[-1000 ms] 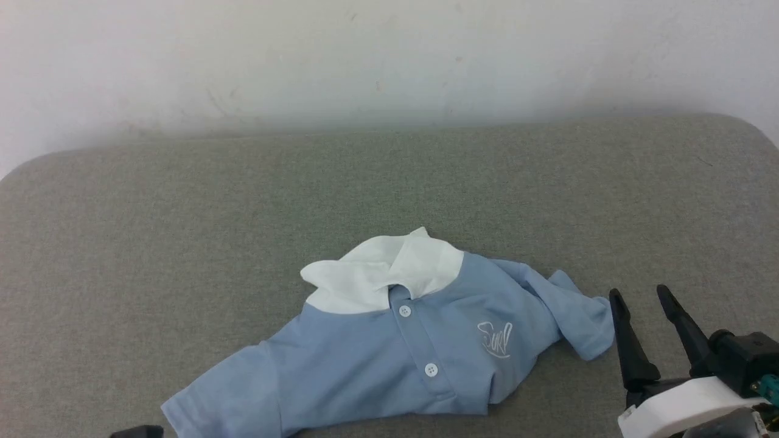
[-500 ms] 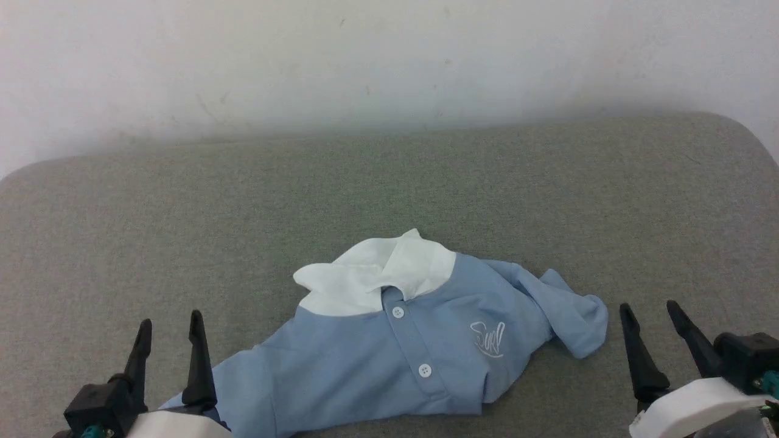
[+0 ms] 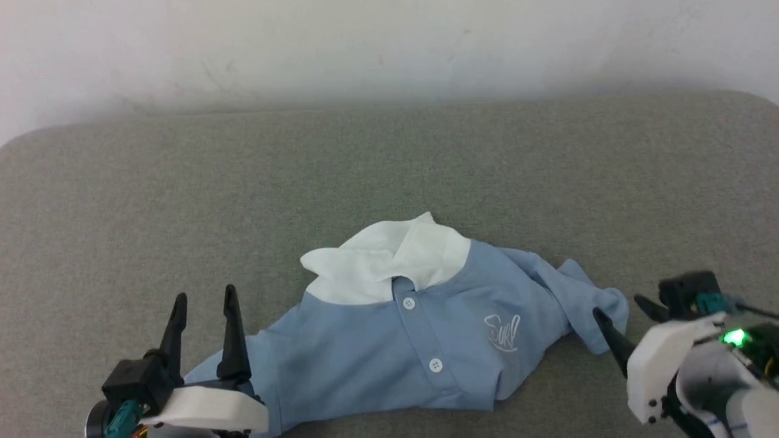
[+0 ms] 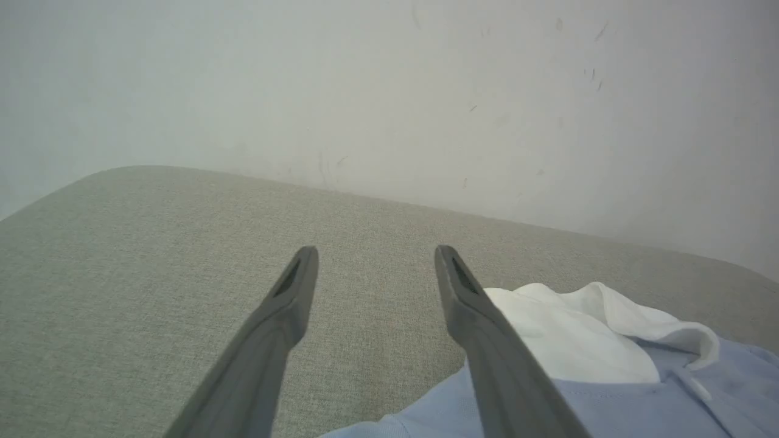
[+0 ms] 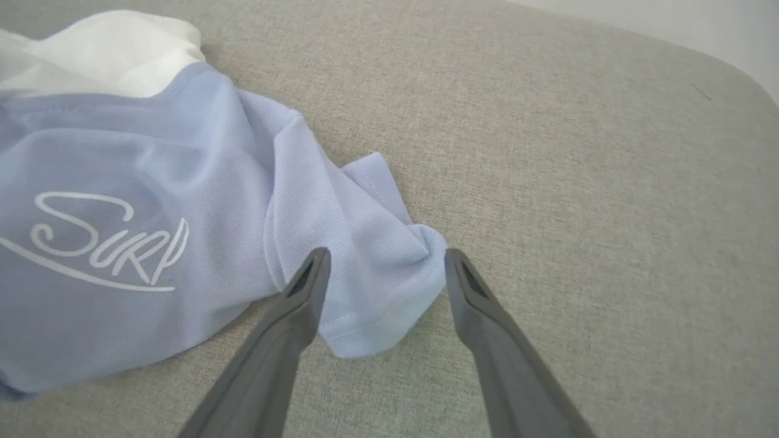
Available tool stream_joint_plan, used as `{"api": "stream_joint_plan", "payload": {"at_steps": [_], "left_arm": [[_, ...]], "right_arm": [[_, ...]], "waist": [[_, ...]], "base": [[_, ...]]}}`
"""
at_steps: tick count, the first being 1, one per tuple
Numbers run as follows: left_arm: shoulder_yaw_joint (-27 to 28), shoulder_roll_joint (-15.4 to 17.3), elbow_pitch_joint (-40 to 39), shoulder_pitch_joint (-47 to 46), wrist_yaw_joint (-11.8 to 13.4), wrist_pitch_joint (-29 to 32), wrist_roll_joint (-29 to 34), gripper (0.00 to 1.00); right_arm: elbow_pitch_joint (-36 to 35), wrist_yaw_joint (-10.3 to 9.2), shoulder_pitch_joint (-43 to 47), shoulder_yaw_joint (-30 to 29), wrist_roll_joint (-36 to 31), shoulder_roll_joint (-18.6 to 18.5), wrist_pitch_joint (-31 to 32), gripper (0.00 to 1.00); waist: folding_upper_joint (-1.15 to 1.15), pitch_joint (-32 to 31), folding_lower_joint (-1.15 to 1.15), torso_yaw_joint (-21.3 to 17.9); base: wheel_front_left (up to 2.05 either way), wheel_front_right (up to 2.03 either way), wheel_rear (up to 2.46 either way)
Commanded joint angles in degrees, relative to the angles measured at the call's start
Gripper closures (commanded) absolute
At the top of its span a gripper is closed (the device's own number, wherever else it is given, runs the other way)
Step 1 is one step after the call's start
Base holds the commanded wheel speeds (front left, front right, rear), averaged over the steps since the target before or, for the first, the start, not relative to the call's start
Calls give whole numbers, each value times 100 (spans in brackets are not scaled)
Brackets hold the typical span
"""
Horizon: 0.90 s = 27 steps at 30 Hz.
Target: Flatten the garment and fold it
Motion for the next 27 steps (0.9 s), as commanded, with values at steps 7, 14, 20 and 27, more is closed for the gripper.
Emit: {"api": "stream_joint_plan", "payload": {"at_steps": [7,14,20,27], "left_arm": [[53,-245,173,-315,-242,-32,230,0],[220,-451,309,-363,-385,-32,385,0],[332,-557,426,-337,-508,-32,499,0],[371,-640,473,-436,-639,-32,613,0]], "right_arm": [[422,-4,-738,1018,533,-743,684,0],[450,-4,-755,1403,898,-1106,1182,79],[181,-4,-969,1121,1018,-1132,1026,100],[176,-4,-1437,416,1470,-1013,1320,100]], "waist": [[0,389,0,231],[0,493,0,295],[0,413,0,251],[0,476,0,278]], "base": [[0,0,0],[0,0,0],[0,0,0],[0,0,0]]}}
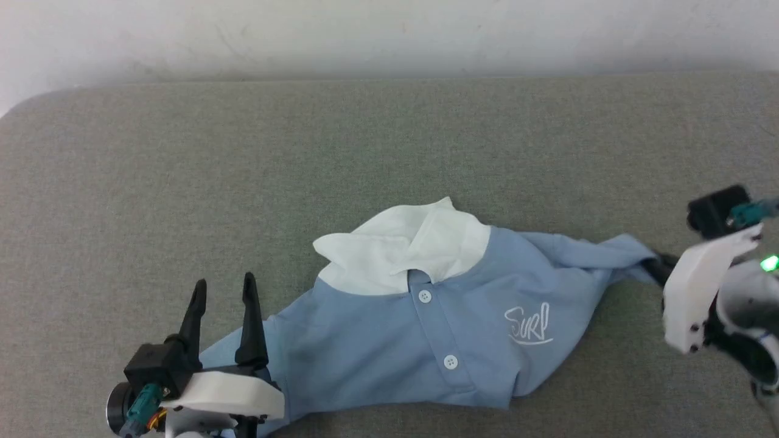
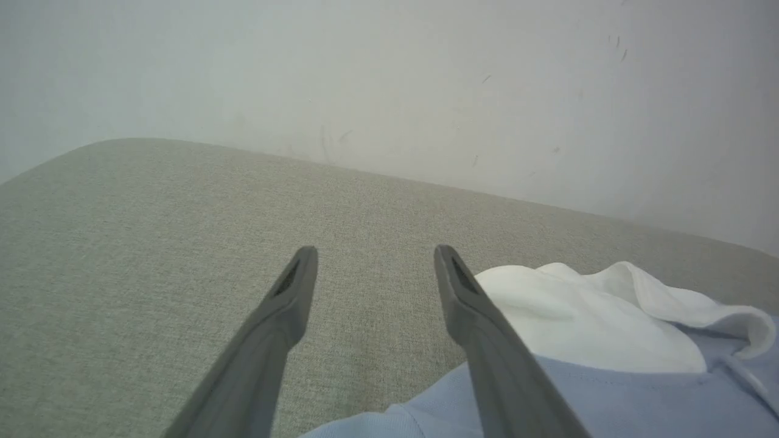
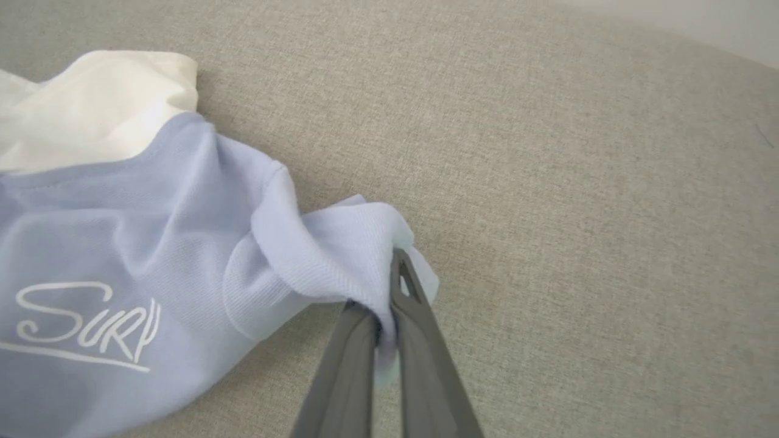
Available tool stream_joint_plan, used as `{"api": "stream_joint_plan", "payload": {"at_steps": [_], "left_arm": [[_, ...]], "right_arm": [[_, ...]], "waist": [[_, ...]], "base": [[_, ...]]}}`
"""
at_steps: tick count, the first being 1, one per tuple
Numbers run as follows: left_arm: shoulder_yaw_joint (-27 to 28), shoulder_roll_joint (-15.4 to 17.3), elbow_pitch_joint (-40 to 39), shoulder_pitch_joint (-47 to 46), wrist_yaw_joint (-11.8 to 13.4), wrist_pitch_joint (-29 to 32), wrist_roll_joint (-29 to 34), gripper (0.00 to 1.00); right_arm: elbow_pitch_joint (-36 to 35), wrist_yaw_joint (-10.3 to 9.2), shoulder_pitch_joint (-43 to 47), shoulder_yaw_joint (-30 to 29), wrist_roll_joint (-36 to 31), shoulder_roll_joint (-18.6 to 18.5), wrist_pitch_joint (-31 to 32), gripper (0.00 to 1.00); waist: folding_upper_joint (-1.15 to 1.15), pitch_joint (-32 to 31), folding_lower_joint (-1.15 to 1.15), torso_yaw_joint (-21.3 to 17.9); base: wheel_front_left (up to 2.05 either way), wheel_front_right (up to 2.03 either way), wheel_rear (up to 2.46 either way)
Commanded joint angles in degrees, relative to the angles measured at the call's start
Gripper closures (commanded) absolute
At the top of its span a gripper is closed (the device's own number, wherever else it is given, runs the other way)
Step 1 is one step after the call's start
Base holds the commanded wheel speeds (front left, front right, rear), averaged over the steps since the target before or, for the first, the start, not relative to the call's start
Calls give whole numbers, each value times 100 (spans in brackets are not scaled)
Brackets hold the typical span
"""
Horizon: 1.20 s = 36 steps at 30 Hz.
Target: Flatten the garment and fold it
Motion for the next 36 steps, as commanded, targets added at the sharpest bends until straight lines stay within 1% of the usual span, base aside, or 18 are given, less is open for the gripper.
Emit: {"api": "stream_joint_plan", "payload": {"at_steps": [1,5,7,11,12,13,14,15,18,20,21,23,27,29,31,34,36], "left_arm": [[14,-39,-4,-161,-57,-28,59,0],[-20,-111,3,-338,-133,-28,129,0],[-10,-145,18,-407,-155,-28,156,0],[30,-204,100,-478,-194,-28,190,0],[42,-215,124,-482,-202,-28,198,0],[55,-226,143,-486,-212,-28,206,0],[67,-236,162,-485,-222,-28,214,0],[77,-244,188,-479,-234,-28,222,0],[119,-250,284,-440,-268,-28,245,0],[155,-229,342,-384,-286,-28,251,0],[155,-229,342,-384,-286,-28,251,0],[181,-184,403,-311,-315,-28,240,0],[253,4,450,-172,-402,163,143,0],[286,140,415,-103,-470,441,60,0],[324,316,362,-33,-541,851,-39,0],[416,591,260,55,-610,1630,-247,0],[406,780,185,132,-660,2280,-370,0]], "right_arm": [[114,-5,-218,-89,50,27,68,100],[747,-5,-705,-456,184,72,95,100],[1091,-5,-888,-566,197,103,-14,100],[1815,-5,-1046,-600,132,164,-359,100],[1999,-5,-1055,-625,137,205,-468,93],[2169,-5,-1059,-631,125,230,-586,80],[2321,-5,-1045,-601,122,249,-686,43],[2413,-5,-1038,-568,153,277,-833,0],[2456,-5,-965,-532,294,369,-1595,0],[2437,-5,-818,-515,154,317,-2131,0],[2437,-5,-818,-515,154,317,-2131,0],[2364,-5,-652,-610,16,350,-2645,0],[1975,-5,-259,-928,-350,594,-3522,0],[1669,-5,-35,-1092,-590,758,-3804,0],[1290,-5,204,-1232,-796,975,-3969,0],[741,-5,559,-1320,-1044,1230,-4024,0],[393,-5,804,-1321,-1204,1409,-3954,0]], "waist": [[0,140,1,51],[0,438,1,189],[0,563,1,244],[0,673,1,288],[0,681,1,288],[0,682,1,286],[0,669,1,283],[0,645,1,278],[0,489,1,233],[0,343,1,197],[0,343,1,197],[0,185,1,156],[0,-110,1,56],[0,-229,1,10],[0,-328,1,-33],[0,-407,1,-85],[0,-437,1,-131]], "base": [[0,0,0],[0,0,0],[0,0,0],[0,0,0],[0,0,0],[0,0,0],[0,0,0],[0,0,0],[0,0,0],[0,0,0],[0,0,0],[0,0,0],[0,0,0],[0,0,0],[0,0,0],[0,0,0],[0,0,0]]}}
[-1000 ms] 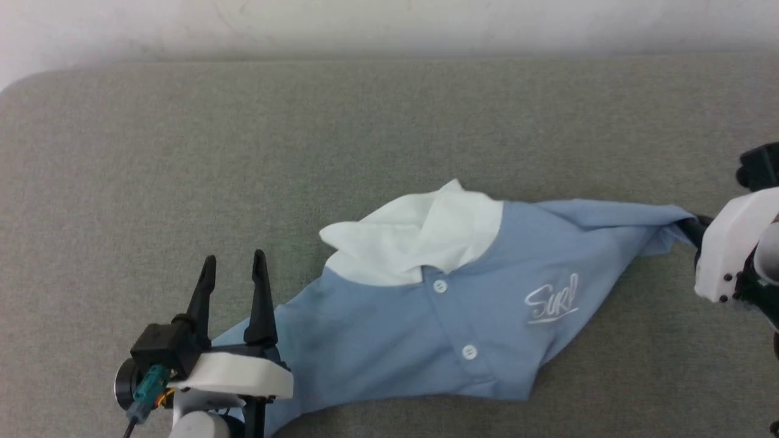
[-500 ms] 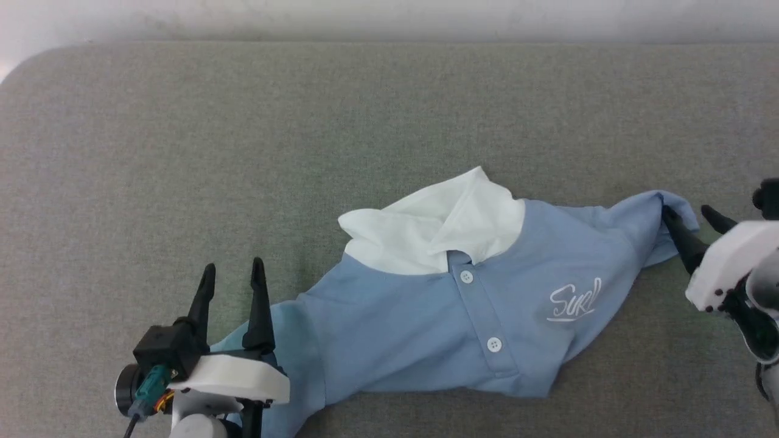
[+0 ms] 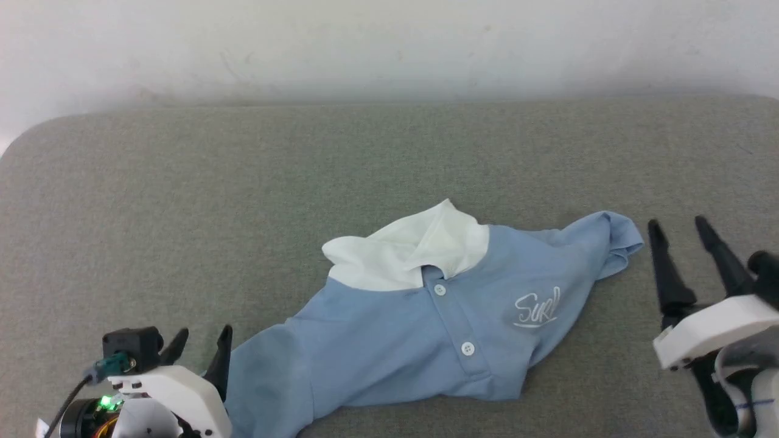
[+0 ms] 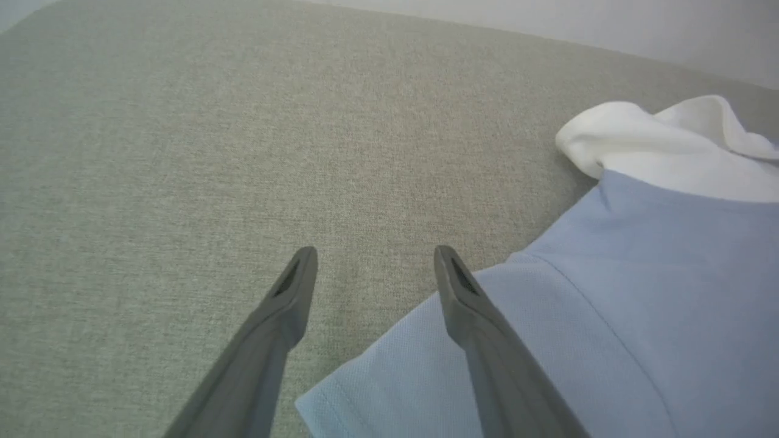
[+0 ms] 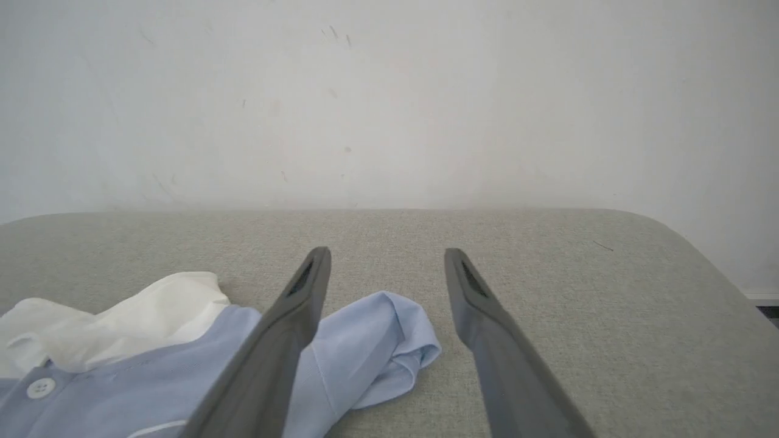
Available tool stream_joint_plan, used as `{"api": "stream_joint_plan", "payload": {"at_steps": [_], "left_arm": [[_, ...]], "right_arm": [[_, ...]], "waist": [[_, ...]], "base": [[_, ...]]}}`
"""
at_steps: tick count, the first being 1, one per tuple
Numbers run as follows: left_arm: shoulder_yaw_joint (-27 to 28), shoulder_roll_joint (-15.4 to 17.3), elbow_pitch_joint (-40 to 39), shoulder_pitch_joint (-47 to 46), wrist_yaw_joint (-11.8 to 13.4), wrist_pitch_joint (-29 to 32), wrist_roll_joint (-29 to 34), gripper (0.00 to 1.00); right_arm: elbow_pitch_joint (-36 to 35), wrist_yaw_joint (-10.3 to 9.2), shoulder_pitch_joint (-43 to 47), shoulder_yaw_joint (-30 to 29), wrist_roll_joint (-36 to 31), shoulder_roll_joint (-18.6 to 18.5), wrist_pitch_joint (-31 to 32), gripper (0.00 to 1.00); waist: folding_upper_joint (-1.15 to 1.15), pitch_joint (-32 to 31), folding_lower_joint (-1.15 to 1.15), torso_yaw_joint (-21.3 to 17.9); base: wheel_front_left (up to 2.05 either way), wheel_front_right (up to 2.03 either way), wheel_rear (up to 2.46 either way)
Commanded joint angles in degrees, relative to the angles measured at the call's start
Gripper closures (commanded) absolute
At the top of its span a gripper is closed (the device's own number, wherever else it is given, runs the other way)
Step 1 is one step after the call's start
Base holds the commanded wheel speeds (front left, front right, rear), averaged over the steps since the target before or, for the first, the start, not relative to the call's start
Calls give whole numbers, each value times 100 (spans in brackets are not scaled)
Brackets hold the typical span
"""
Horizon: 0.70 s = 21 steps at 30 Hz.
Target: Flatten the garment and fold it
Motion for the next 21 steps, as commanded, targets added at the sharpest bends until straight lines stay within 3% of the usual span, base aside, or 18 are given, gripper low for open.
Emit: {"api": "stream_joint_plan", "payload": {"at_steps": [1,5,14,15,16,17,21], "left_arm": [[2,117,-95,94,-87,394,-120,0],[-77,383,-241,221,-170,1481,-364,0],[-458,732,89,281,-111,3086,-368,0],[-525,704,114,296,-137,3237,-418,27],[-588,673,139,313,-174,3366,-477,75],[-647,659,148,325,-209,3457,-505,100],[-690,579,96,326,-228,3430,-573,100]], "right_arm": [[-238,-4,210,10,-100,148,76,0],[-687,-4,490,119,-216,362,321,0],[-959,-4,551,230,-163,438,570,0],[-960,-4,551,226,-141,428,583,0],[-955,-4,547,210,-112,413,599,0],[-932,-4,539,190,-79,394,641,0],[-740,-4,393,116,119,234,862,0]], "waist": [[0,-99,2,-136],[0,-42,2,-278],[0,184,2,-531],[0,189,2,-542],[0,194,2,-551],[0,196,2,-558],[0,198,2,-517]], "base": [[0,0,0],[0,0,0],[0,0,0],[0,0,0],[0,0,0],[0,0,0],[0,0,0]]}}
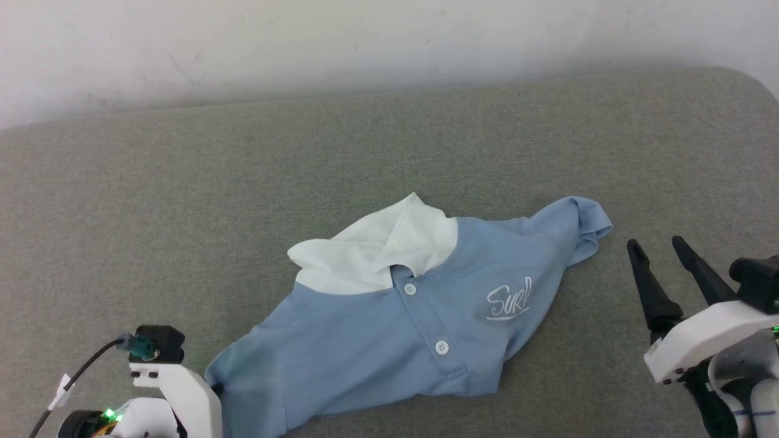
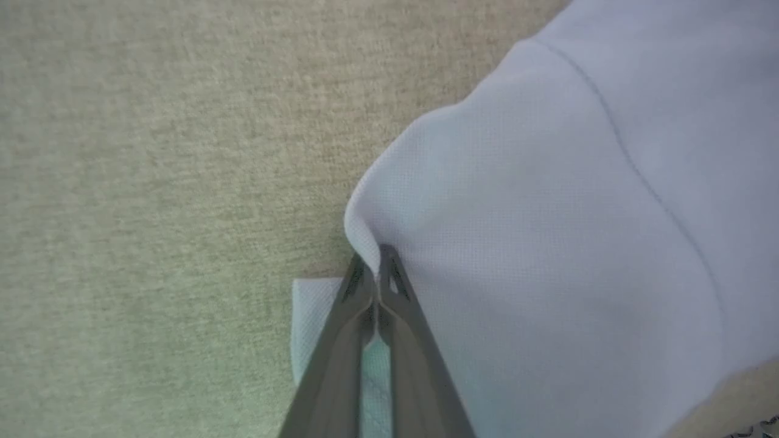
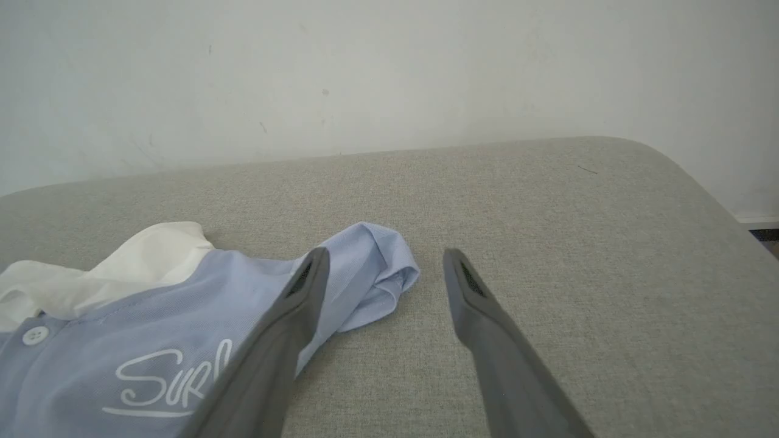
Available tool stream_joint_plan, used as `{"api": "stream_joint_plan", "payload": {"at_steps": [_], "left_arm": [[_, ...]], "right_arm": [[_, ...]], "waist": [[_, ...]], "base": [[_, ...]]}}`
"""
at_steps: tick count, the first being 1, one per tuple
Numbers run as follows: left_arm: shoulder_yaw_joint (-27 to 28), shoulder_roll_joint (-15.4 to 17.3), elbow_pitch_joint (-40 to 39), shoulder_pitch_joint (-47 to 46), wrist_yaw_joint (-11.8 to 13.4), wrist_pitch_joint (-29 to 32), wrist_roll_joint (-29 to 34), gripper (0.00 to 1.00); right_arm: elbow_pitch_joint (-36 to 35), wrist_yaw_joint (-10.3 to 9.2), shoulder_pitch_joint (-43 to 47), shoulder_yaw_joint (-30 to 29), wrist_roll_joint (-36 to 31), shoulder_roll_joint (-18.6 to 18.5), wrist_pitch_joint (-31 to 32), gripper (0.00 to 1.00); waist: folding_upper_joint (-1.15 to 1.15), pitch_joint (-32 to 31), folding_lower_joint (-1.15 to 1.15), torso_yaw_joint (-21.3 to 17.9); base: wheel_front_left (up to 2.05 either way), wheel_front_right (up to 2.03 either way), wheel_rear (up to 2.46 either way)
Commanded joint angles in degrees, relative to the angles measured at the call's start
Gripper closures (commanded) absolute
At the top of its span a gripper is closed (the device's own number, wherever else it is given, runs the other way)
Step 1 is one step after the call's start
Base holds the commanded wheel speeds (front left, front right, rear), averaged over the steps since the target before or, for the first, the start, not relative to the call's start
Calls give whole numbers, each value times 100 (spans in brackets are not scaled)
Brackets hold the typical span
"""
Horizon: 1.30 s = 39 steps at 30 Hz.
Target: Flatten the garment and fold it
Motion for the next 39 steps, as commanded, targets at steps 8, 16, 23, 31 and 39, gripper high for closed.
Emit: {"api": "stream_joint_plan", "payload": {"at_steps": [8,16,23,31,39], "left_arm": [[-8,-427,-237,144,331,-1014,275,100],[-56,-717,-989,-119,528,-1922,570,100],[-227,-828,-1369,-290,547,-2213,733,100],[-219,-812,-1358,-334,551,-2230,679,100],[178,-434,-1529,-858,540,-2314,720,100]], "right_arm": [[1174,-4,-916,52,654,-736,988,0],[2423,-4,-2191,902,1274,-1398,1991,0],[3353,-4,-2866,1745,1684,-1683,2678,0],[3956,-4,-2950,2472,2169,-1634,3710,100],[3112,-4,-3230,2146,2348,-1934,2452,100]], "waist": [[0,69,0,390],[0,400,0,857],[0,592,0,1029],[0,485,0,909],[0,9,0,665]], "base": [[0,0,0],[0,0,0],[0,0,0],[0,0,0],[0,0,0]]}}
